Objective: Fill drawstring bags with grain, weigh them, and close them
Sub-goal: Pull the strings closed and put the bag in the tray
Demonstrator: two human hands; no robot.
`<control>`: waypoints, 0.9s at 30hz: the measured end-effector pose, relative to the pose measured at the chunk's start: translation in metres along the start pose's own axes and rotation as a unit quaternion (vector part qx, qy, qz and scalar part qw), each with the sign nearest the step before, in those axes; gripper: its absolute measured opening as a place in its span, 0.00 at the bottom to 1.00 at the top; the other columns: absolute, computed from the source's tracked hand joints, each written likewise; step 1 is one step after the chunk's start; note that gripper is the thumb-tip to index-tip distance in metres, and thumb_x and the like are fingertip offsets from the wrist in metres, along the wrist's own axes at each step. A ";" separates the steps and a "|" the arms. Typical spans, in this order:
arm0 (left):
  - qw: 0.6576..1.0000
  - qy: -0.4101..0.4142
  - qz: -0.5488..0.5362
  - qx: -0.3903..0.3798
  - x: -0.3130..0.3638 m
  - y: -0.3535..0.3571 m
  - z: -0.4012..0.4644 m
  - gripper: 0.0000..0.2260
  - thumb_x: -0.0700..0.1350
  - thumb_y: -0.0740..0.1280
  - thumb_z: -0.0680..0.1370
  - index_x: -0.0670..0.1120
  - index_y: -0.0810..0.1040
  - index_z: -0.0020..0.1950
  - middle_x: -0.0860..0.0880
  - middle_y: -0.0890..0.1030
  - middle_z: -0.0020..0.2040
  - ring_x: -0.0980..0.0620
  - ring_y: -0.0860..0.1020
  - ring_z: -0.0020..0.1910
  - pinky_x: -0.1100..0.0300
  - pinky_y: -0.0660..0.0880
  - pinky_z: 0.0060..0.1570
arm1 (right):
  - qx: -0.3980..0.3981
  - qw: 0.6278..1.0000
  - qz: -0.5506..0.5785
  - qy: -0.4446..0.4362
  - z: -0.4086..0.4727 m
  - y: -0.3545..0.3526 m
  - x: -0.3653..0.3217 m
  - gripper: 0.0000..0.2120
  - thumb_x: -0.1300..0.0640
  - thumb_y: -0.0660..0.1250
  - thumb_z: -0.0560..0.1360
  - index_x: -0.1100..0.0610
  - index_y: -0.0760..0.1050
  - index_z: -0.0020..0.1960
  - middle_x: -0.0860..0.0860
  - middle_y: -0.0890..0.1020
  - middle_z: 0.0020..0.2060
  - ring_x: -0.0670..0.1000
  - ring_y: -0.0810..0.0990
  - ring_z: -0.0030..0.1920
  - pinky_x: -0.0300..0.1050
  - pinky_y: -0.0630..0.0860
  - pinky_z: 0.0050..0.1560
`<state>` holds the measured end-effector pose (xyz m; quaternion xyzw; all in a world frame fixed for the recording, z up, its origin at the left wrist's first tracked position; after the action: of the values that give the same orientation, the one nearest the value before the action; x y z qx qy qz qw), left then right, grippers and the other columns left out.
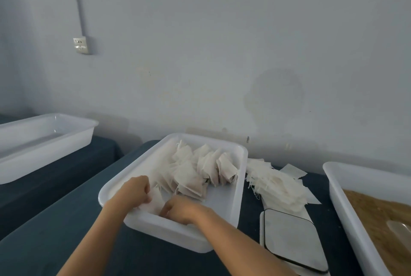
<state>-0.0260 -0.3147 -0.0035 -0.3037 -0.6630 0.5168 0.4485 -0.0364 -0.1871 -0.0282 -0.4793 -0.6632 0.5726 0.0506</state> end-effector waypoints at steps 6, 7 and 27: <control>0.999 -0.003 0.044 0.023 0.021 -0.002 -0.005 0.17 0.45 0.69 0.74 0.46 0.63 0.54 0.50 0.76 0.49 0.52 0.73 0.45 0.62 0.70 0.42 | -0.068 0.997 -0.016 -0.035 -0.009 0.007 0.005 0.18 0.55 0.57 0.80 0.57 0.70 0.69 0.56 0.73 0.66 0.58 0.71 0.64 0.54 0.69 0.65; 0.997 0.008 0.047 0.055 0.031 -0.009 -0.006 0.16 0.45 0.69 0.74 0.46 0.62 0.53 0.50 0.76 0.52 0.51 0.74 0.48 0.60 0.72 0.44 | -0.057 0.997 -0.003 -0.057 -0.013 0.000 0.006 0.18 0.56 0.57 0.80 0.57 0.70 0.69 0.56 0.72 0.67 0.57 0.71 0.65 0.54 0.69 0.66; 0.967 0.230 -0.025 0.103 0.239 0.017 0.003 0.04 0.48 0.60 0.79 0.49 0.69 0.49 0.51 0.78 0.53 0.50 0.76 0.52 0.58 0.71 0.52 | 0.364 0.897 0.094 0.233 -0.103 -0.151 0.298 0.22 0.50 0.68 0.75 0.59 0.65 0.62 0.54 0.73 0.59 0.55 0.74 0.59 0.45 0.71 0.53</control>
<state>-0.1286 -0.1045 0.0471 -0.3501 -0.4926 0.4868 0.6308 -0.2194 0.1106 -0.0148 -0.6070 -0.3295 0.6482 0.3207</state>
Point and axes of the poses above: each hand's wrist, its own z-axis towards the middle knuckle, its own y-axis out of the palm, x = y × z, the point moved 9 cm from there along z, towards the middle knuckle
